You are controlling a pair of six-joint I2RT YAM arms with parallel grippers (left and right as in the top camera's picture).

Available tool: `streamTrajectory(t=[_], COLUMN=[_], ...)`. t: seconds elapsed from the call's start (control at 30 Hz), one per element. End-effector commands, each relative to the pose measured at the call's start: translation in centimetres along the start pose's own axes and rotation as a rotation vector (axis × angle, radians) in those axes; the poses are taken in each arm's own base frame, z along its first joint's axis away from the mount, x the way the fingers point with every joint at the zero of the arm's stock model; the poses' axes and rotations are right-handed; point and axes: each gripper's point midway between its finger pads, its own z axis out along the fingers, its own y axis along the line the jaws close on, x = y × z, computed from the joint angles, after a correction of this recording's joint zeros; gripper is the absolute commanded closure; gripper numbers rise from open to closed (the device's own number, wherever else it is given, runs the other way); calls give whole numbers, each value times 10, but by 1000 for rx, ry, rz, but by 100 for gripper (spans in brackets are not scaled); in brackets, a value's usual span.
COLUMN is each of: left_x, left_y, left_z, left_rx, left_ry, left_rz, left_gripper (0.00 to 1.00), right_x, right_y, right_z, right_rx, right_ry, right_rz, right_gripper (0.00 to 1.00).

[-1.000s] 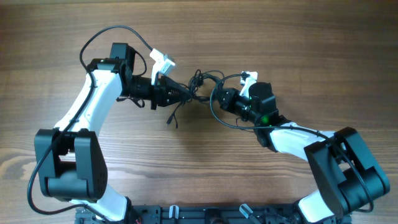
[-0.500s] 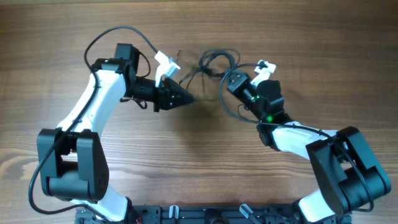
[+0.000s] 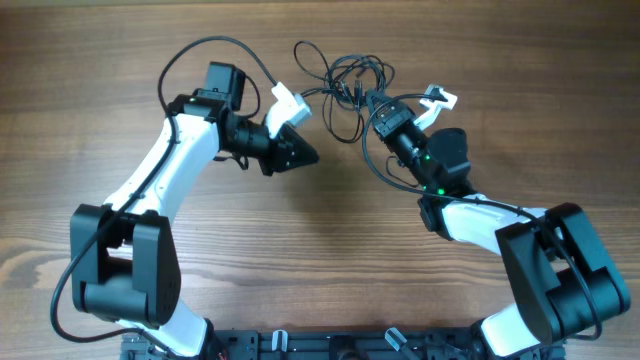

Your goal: Untangle cables

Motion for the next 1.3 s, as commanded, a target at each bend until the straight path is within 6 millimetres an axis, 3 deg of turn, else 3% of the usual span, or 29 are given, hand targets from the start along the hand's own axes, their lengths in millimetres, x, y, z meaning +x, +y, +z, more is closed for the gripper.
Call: streamTrajectory(t=[0.0,0.07,0.37,0.63,0.87,1.03,1.27], left_x=[-4,-7,-26,-41,-41,-34,-25], left_y=[14,12,-20,-22,-8,2,4], left_z=[-10,-9,3,10,18,25,9], left_rx=[-65,-48,106,122,130,142,153], left_ry=[-25,-35,-92,-114,-109,-86,-70], left_rz=[-174,-173,-129,-279,-489,-717,-989], left_gripper=[71,65,60,59,44,44,47], right_x=[4,5,7,-1,-3,-4,-4], right_y=[15,18,26,47,48,48,48], right_z=[1,1,0,-3,-3,-3,-3], right_rx=[-77,-89,-115,-200,-205,-207,-207], right_ry=[64,72,96,67,53,53,50], right_rz=[18,60,179,189,173,171,146], right_gripper=[96,96,96,96,96,96,96])
